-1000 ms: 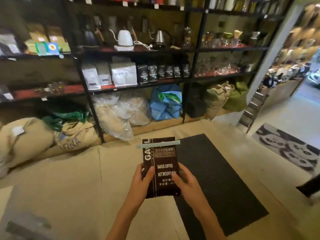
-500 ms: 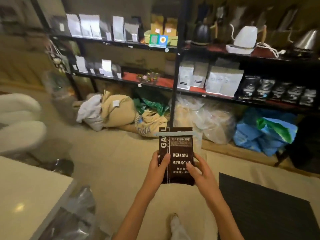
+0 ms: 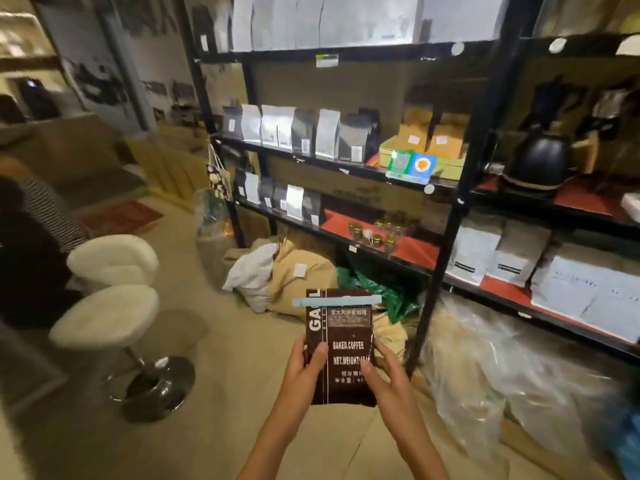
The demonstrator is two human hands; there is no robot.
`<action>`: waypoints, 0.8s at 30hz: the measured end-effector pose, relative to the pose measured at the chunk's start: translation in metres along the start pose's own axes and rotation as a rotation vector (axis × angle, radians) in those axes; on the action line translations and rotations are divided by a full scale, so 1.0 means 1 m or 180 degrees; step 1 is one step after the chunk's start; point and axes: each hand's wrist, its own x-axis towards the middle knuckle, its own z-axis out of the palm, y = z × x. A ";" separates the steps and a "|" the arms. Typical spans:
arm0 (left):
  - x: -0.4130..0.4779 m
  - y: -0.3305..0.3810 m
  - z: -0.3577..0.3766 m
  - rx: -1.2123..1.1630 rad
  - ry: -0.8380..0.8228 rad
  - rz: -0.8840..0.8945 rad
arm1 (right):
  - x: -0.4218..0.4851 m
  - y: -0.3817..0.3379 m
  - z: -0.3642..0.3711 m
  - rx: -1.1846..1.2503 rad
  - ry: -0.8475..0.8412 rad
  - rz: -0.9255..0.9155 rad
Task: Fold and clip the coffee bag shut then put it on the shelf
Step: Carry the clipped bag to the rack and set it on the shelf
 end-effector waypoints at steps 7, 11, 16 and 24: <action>0.124 -0.016 -0.019 -0.0072 0.0253 -0.0012 | 0.129 0.017 0.032 -0.0057 -0.0352 0.0056; 0.217 -0.002 -0.033 -0.0284 0.0366 -0.0070 | 0.216 -0.010 0.051 -0.0149 -0.0523 0.0300; 0.342 0.023 -0.052 -0.0258 0.0354 0.0133 | 0.336 -0.051 0.067 -0.0520 -0.1000 0.0436; 0.492 0.027 -0.075 0.0319 0.0192 0.0307 | 0.520 -0.099 0.098 -0.2792 -0.0267 -0.1079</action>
